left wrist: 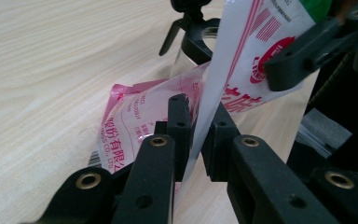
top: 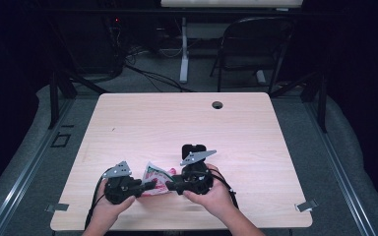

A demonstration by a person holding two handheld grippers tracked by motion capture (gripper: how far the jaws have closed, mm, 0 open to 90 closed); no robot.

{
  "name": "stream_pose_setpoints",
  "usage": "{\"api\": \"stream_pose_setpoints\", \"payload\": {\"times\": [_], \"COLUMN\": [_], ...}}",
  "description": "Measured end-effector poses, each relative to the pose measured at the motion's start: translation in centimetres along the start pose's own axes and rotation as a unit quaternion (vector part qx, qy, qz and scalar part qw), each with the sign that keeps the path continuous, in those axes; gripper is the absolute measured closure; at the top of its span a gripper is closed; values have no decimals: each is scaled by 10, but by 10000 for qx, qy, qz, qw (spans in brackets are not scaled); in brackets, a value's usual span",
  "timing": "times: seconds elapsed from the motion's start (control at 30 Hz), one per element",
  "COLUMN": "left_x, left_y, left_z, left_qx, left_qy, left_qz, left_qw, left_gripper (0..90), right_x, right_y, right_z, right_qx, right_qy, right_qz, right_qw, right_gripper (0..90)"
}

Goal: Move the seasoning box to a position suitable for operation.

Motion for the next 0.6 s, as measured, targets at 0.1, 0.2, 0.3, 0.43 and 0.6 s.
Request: {"api": "stream_pose_setpoints", "payload": {"times": [0.1, 0.2, 0.3, 0.43, 0.6], "left_x": [1, 3, 2, -3, -6], "left_y": [-1, 0, 2, 4, 10], "left_z": [2, 4, 8, 19, 29], "left_qx": [-72, -63, -204, -499, -719], "left_qy": [-3, -40, 24, 116, 187], "left_qz": [29, 13, -12, -209, -463], "left_qw": [10000, 10000, 9998, 9985, 9962], "left_gripper": [769, 697, 593, 520, 489], "right_x": [-4, -6, -6, -6, -6], "right_y": [1, -1, -2, -4, -6], "right_z": [1, 2, 1, -3, -7], "right_qx": [9, -16, -45, -70, -43], "right_qy": [96, 235, 265, 248, 268], "right_qz": [-11, -56, -118, -206, -242], "right_qw": [10000, 9997, 9996, 9995, 9993], "right_gripper": [761, 856, 867, 875, 881]}}
Point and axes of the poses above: each handheld gripper's, and its own axes: x roughly backward along the jaws, z roughly out of its underside, y roughly to its left, the point moved 9 cm from there along -x, roughly forward along the jaws, and after that the axes turned 15 degrees about -z, right-handed, at the moved point
